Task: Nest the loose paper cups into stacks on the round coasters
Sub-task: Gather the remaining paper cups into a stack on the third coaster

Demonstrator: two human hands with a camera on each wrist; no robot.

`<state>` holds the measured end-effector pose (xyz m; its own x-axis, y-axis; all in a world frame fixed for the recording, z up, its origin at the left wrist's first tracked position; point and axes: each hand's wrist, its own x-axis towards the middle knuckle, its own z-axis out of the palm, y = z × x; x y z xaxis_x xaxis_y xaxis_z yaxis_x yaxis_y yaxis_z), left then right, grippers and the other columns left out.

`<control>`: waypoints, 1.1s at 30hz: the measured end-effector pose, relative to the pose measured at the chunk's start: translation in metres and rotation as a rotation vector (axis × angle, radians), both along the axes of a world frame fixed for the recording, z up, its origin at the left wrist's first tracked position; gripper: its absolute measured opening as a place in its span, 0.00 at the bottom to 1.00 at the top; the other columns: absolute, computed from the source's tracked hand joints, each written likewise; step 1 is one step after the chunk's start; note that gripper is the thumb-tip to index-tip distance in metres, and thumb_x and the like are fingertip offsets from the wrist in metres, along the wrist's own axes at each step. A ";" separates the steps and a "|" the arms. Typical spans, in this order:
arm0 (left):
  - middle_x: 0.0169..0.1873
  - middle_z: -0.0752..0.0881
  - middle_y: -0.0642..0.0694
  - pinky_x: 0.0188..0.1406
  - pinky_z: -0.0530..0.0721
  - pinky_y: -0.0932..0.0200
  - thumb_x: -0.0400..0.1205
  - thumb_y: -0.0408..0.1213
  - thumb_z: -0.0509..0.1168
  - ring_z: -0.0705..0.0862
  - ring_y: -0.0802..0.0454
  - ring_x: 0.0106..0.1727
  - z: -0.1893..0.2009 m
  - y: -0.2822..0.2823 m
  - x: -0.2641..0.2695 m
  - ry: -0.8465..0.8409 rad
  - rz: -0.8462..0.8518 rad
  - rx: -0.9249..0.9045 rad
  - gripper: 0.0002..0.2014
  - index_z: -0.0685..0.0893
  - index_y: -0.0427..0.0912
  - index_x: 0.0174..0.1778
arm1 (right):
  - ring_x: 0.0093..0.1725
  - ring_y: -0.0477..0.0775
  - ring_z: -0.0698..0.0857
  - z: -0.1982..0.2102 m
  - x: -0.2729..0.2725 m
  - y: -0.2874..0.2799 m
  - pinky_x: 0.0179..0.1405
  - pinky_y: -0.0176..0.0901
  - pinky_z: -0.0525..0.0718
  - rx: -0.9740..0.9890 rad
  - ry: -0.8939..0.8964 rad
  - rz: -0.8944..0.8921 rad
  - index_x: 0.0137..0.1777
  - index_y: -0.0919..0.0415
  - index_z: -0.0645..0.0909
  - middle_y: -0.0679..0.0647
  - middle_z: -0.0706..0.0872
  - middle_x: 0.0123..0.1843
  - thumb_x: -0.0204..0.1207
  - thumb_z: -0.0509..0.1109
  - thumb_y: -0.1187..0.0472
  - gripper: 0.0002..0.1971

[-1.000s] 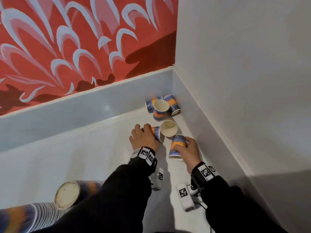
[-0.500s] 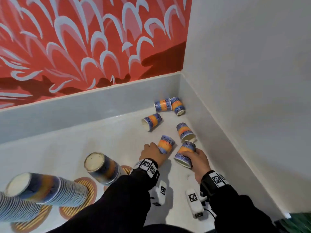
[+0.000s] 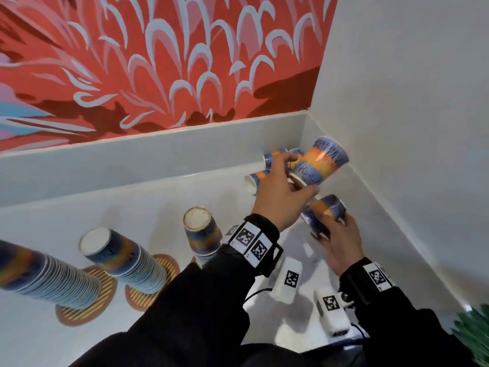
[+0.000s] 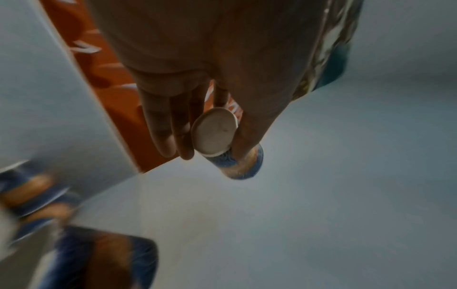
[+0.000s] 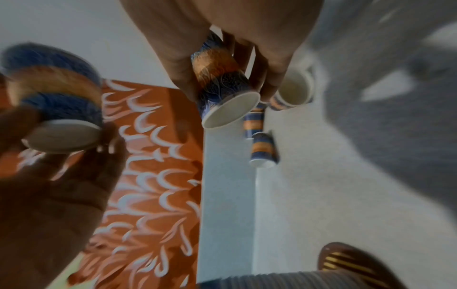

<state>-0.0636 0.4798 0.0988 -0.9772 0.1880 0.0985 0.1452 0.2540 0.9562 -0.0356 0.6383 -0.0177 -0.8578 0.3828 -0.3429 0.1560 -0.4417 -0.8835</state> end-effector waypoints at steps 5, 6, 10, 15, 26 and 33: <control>0.62 0.86 0.49 0.50 0.92 0.51 0.77 0.34 0.80 0.89 0.51 0.57 0.105 -0.076 0.031 0.438 -0.013 0.091 0.26 0.81 0.46 0.71 | 0.67 0.62 0.91 0.078 0.009 -0.053 0.63 0.54 0.92 0.082 0.268 0.045 0.75 0.64 0.81 0.59 0.92 0.67 0.69 0.85 0.59 0.34; 0.66 0.84 0.45 0.52 0.93 0.47 0.79 0.34 0.78 0.88 0.47 0.61 0.121 -0.099 0.037 0.507 0.003 0.101 0.26 0.81 0.43 0.73 | 0.67 0.61 0.91 0.091 0.014 -0.064 0.65 0.55 0.91 0.098 0.314 0.059 0.75 0.64 0.82 0.59 0.92 0.67 0.68 0.85 0.58 0.34; 0.70 0.81 0.36 0.57 0.92 0.38 0.81 0.33 0.74 0.86 0.42 0.66 0.150 -0.209 0.059 0.612 0.159 0.036 0.27 0.76 0.38 0.77 | 0.63 0.61 0.91 0.125 0.036 -0.109 0.64 0.57 0.89 0.212 0.436 0.078 0.72 0.64 0.82 0.59 0.92 0.64 0.61 0.90 0.49 0.40; 0.59 0.89 0.49 0.55 0.88 0.39 0.75 0.45 0.78 0.89 0.46 0.55 0.147 -0.310 0.081 0.454 0.395 -0.257 0.24 0.78 0.54 0.66 | 0.60 0.50 0.90 0.144 0.055 -0.163 0.61 0.41 0.87 0.373 0.530 0.157 0.76 0.68 0.76 0.58 0.89 0.65 0.74 0.83 0.67 0.31; 0.58 0.86 0.60 0.47 0.79 0.61 0.75 0.49 0.82 0.85 0.61 0.51 0.067 -0.360 0.083 0.184 0.120 -0.593 0.28 0.79 0.61 0.70 | 0.69 0.55 0.88 0.151 0.062 -0.258 0.67 0.47 0.87 0.467 0.625 0.304 0.81 0.61 0.70 0.60 0.82 0.73 0.75 0.83 0.70 0.37; 0.62 0.85 0.60 0.45 0.79 0.65 0.79 0.49 0.79 0.85 0.59 0.50 0.046 -0.377 0.076 0.121 0.073 -0.558 0.28 0.77 0.61 0.74 | 0.71 0.53 0.86 0.144 0.057 -0.297 0.66 0.61 0.89 0.721 0.586 0.470 0.82 0.54 0.71 0.48 0.83 0.74 0.74 0.84 0.61 0.38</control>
<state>0.0125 0.1029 0.1451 -0.9775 0.1761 0.1161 0.2087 0.7285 0.6525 0.0215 0.3414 0.1262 -0.9318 -0.0846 0.3530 -0.3630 0.2153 -0.9066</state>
